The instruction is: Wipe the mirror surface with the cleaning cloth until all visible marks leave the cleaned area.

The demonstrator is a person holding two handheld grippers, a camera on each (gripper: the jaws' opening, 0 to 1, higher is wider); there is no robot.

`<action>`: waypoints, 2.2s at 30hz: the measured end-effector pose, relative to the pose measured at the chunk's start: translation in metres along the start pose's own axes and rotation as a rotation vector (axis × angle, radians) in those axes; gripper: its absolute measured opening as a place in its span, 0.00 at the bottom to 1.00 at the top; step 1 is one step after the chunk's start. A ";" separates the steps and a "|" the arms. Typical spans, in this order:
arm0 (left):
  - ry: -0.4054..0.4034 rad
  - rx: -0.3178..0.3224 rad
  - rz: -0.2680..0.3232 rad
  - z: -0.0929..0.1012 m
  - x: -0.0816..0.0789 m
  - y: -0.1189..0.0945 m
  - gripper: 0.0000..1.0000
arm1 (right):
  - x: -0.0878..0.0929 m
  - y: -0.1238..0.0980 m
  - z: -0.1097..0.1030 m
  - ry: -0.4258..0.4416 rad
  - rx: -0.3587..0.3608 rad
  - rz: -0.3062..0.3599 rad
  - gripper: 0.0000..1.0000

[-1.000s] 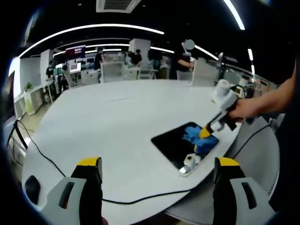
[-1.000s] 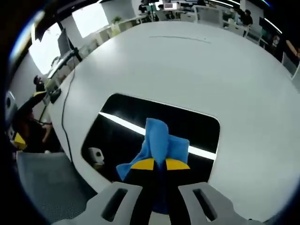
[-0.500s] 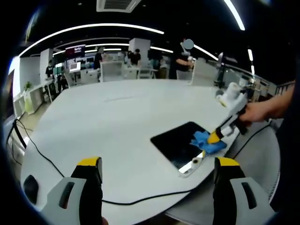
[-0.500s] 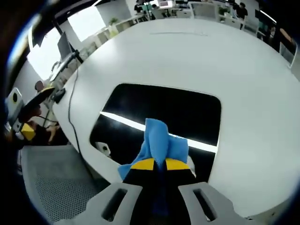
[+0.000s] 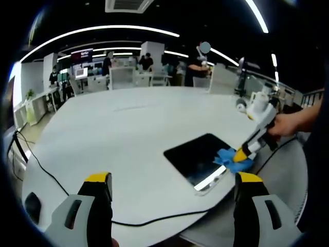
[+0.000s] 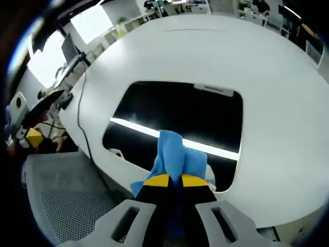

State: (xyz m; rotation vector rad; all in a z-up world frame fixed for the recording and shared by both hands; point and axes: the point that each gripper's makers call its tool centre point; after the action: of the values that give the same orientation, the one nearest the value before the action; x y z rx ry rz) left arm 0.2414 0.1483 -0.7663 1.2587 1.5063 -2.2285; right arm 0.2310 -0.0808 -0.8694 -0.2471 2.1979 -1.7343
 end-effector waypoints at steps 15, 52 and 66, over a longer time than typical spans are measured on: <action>-0.018 -0.014 0.013 0.000 -0.001 -0.002 1.00 | 0.000 -0.003 0.013 0.002 -0.006 -0.010 0.01; 0.008 -0.019 -0.013 -0.002 0.001 -0.004 1.00 | -0.001 -0.009 0.042 0.061 0.012 0.020 0.01; -0.007 -0.029 -0.007 -0.007 0.001 -0.005 1.00 | -0.028 -0.007 0.049 0.034 0.035 0.030 0.01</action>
State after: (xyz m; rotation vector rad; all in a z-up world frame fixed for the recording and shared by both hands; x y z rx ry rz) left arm 0.2420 0.1567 -0.7649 1.2379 1.5376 -2.2050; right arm 0.2745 -0.1180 -0.8690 -0.1760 2.1815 -1.7713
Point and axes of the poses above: the point that each gripper's makers call its tool centre point, and the gripper's own axes: y roughly forward along the fingers, z roughly to its right, x roughly out of its underside, and after that the axes turned 15 degrees about -z, right-handed
